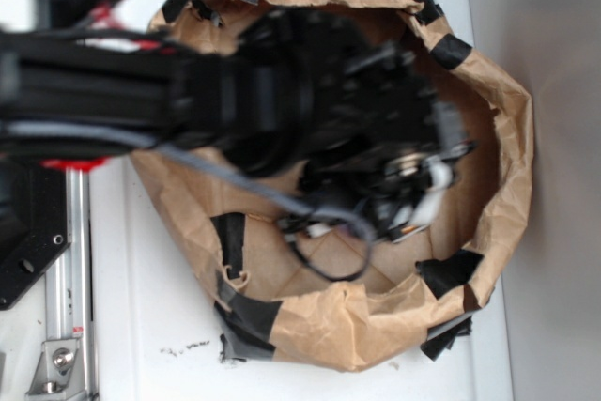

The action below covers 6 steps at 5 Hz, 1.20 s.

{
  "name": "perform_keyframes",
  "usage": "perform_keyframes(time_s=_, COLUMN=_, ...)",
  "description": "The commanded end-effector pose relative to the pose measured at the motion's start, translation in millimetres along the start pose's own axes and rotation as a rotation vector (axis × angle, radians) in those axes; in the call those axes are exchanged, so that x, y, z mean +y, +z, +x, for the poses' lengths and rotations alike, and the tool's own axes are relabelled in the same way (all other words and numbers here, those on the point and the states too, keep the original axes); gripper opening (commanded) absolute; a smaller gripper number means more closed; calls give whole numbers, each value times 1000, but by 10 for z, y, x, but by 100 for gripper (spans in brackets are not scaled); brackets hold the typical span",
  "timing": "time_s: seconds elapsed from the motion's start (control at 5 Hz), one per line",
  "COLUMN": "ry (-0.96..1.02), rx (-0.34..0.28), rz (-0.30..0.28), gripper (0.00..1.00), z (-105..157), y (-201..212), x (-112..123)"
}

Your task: Grab the black box.

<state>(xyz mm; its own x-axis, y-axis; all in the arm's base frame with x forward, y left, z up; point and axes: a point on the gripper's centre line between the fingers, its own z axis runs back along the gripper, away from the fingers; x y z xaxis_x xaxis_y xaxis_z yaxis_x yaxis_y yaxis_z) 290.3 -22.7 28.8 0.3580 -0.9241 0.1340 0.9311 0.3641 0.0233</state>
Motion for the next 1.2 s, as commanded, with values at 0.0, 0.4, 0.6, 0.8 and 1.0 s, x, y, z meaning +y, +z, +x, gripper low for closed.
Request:
perform_keyframes(time_s=0.0, ry=133, rx=-9, rz=68, gripper=0, z=110, y=535, x=-206)
perform_keyframes(time_s=0.4, ry=638, rx=-3, rz=-9, gripper=0, z=-177, y=1149, x=-121)
perform_keyframes(time_s=0.6, ry=885, rx=-49, rz=18, gripper=0, z=-373, y=1447, x=-171)
perform_keyframes(time_s=0.8, ry=1083, rx=6, rz=84, gripper=0, z=-408, y=1552, x=-193)
perform_keyframes(time_s=1.0, ry=1144, rx=32, rz=60, gripper=0, z=-313, y=1496, x=-144)
